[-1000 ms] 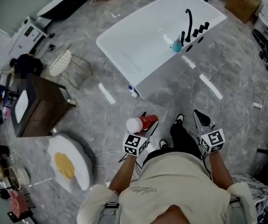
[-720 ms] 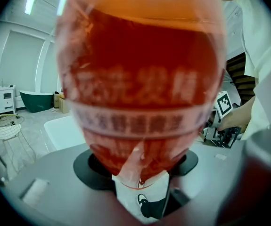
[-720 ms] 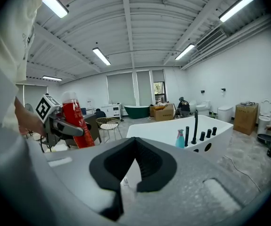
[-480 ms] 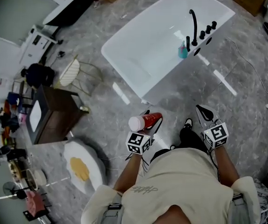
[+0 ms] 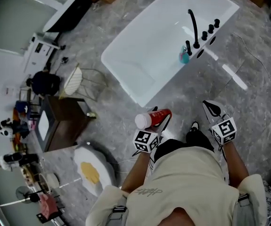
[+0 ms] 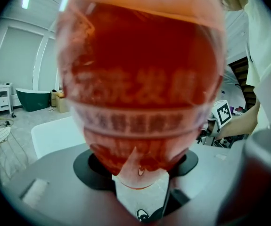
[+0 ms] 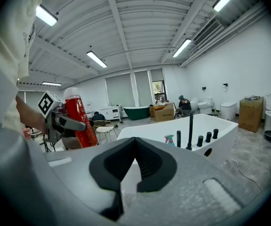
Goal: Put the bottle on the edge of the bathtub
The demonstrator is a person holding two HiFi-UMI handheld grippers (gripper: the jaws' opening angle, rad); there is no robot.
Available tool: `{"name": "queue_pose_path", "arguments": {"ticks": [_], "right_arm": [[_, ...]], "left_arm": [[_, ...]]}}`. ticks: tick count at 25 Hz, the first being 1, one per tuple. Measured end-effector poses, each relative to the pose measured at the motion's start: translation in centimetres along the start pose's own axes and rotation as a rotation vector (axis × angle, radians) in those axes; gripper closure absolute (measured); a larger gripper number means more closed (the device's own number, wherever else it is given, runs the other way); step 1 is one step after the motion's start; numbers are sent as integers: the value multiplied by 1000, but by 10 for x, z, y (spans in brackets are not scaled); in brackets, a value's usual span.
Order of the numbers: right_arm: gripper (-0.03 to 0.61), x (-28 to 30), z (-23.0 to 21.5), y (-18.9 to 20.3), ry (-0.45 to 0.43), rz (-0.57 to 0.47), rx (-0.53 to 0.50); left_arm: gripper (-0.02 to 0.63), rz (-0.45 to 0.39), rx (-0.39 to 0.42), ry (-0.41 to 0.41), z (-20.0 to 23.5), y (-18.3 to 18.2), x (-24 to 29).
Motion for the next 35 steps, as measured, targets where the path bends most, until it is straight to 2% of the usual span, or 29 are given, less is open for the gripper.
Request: {"name": "queue_pose_path", "arguments": {"ticks": [7,15,20,24,31,35], "right_arm": [[578,20,-18,-4,8,25,43],[578,64,-25,-10,61,42,50],[578,83,-22,-31,87,46,39],[578,95,-27,-42,132,34,84],[578,105,-31,-21,199,98,125],[578,108,-42,5,192,161,177]], "left_arm": [[311,51,52,73,-2,-5,24],[311,73,106,172,29,20,61],[311,82,205,224,56,26,96],[311,88,277,255,82,31,125],[311,156,313,283,119,70,185],[311,202,317,263,131,102,224]]}}
Point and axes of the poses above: the fingertips, and each gripper's own axes: x forward along the fingers, z to its left, y out of its underside, the point moved 1 cm from there along -x, backward along the fingers, and after that the axes turned 12 degrees about x, right-handed, at the moved point
